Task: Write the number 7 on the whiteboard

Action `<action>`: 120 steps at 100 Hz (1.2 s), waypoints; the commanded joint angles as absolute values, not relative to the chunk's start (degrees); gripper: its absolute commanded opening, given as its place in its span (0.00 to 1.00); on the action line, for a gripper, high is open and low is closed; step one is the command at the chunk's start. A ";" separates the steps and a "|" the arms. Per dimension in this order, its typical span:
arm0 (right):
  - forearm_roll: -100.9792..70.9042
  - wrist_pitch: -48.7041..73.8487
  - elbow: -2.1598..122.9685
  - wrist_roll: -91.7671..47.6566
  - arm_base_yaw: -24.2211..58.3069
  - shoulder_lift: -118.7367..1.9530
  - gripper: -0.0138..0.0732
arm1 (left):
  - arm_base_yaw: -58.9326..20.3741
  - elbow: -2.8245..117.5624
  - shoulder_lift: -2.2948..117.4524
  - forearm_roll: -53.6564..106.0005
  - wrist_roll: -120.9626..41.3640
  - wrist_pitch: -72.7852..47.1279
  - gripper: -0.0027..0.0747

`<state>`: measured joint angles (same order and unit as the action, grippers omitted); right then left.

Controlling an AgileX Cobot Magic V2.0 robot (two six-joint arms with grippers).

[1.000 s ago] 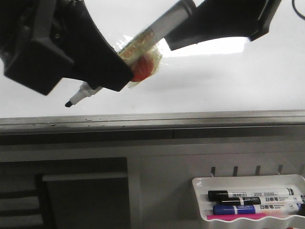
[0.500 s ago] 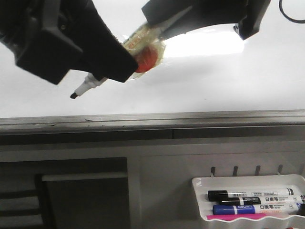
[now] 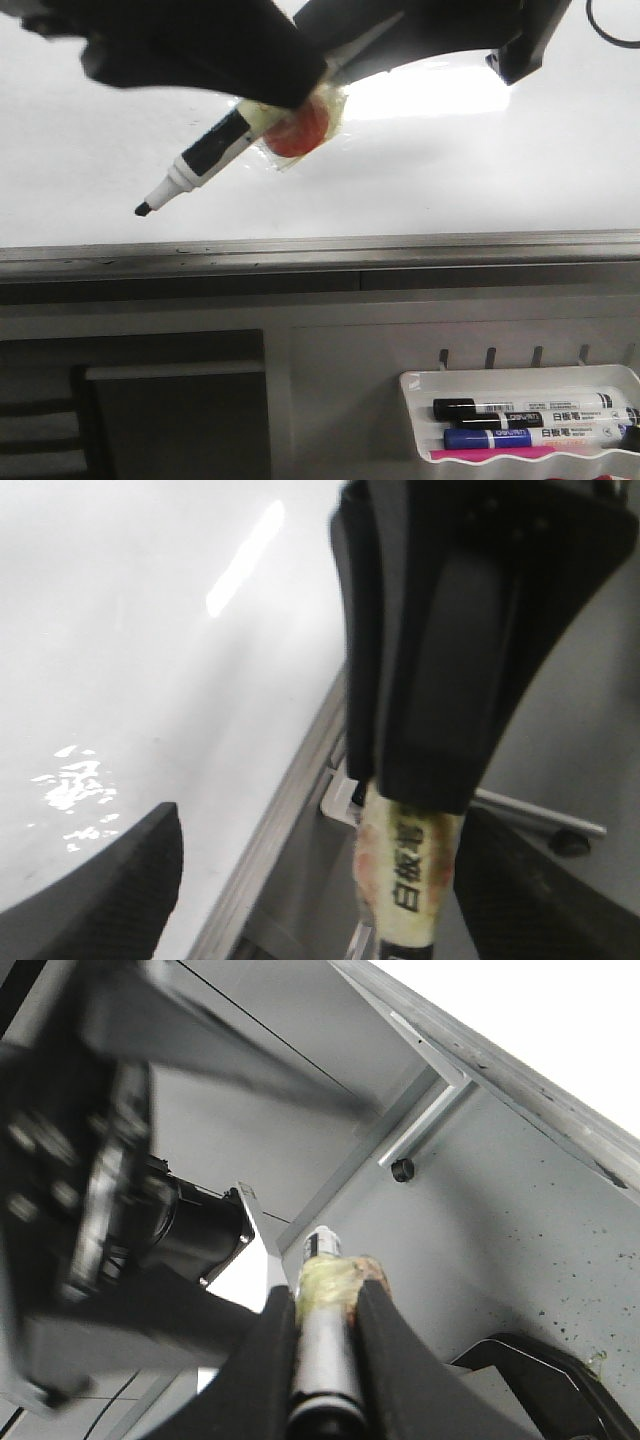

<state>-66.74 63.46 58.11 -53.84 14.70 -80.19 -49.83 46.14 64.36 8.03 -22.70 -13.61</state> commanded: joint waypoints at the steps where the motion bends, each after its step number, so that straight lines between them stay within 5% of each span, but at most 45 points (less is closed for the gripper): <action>1: -70.03 63.65 58.69 -55.55 14.72 -77.16 0.09 | -47.39 47.87 60.27 10.51 -22.17 -8.60 0.74; 57: -75.99 35.17 47.70 -61.79 14.72 -62.84 0.09 | -22.43 40.21 46.78 22.88 -22.17 -8.12 0.74; 120: -93.28 25.71 50.72 -79.55 14.72 -68.28 0.09 | -21.24 40.19 46.78 24.77 -22.17 -6.30 0.74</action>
<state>-90.47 24.68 47.29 -78.37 14.70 -67.26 -21.32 38.70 47.46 23.64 -22.70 -10.84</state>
